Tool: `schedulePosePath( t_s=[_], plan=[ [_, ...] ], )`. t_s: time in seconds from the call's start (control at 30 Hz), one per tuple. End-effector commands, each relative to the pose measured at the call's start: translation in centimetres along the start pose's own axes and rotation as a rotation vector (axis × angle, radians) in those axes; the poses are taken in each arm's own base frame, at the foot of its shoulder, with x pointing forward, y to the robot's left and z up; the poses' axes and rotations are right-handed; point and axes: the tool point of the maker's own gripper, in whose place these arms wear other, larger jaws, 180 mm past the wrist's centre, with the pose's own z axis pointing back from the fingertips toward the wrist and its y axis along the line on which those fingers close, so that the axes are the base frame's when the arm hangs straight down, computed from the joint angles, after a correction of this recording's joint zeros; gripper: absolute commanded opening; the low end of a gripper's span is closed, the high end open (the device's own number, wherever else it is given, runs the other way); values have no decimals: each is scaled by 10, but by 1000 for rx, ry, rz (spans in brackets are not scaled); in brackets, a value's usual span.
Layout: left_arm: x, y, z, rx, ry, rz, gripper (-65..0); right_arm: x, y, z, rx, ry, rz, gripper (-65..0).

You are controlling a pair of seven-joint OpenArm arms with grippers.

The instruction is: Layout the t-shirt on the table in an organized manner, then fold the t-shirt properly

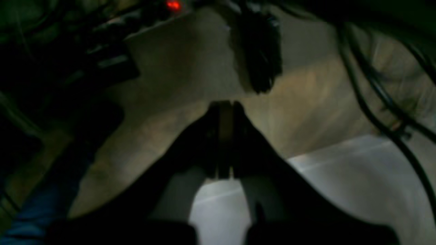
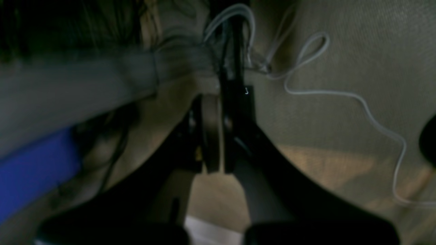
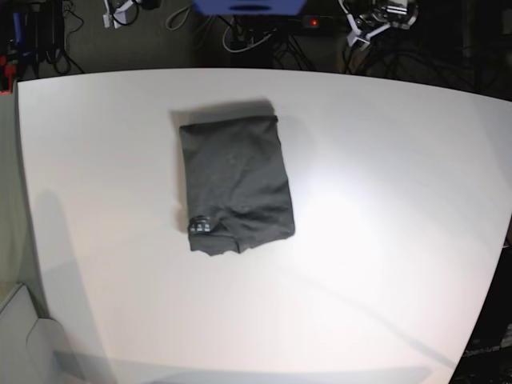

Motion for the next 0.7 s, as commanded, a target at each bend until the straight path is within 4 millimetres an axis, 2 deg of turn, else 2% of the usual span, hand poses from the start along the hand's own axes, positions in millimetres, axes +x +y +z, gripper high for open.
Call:
schedulePosePath(
  t_s=[0.0, 0.13, 0.2, 0.23, 0.33, 0.43, 0.57, 0.67],
  plan=[
    [-12, -3, -6, -10, 6, 45, -649, 1, -8, 3, -9, -27, -36, -638],
    [-19, 9, -21, 87, -47, 168, -649, 17, -9, -9, -32, -115, -127, -636],
    [-20, 12, -24, 147, -76, 183, -648, 26, -22, -15, -130, -121, -86, -635],
    [-21, 16, -24, 182, -84, 188, -647, 27, -29, -18, -186, -105, -34, -635],
    [-17, 8, -31, 275, -90, 202, -647, 24, -47, -22, -403, -38, 189, -635],
    [-10, 7, -33, 366, -101, 267, -647, 22, -67, -11, -604, 19, 390, -635],
    [-4, -13, -41, 357, -106, 315, -647, 12, -52, -18, -598, 41, 424, -635],
    [-3, -15, -42, 353, -108, 319, -647, 4, -36, -26, -567, 45, 422, -635]
  ],
)
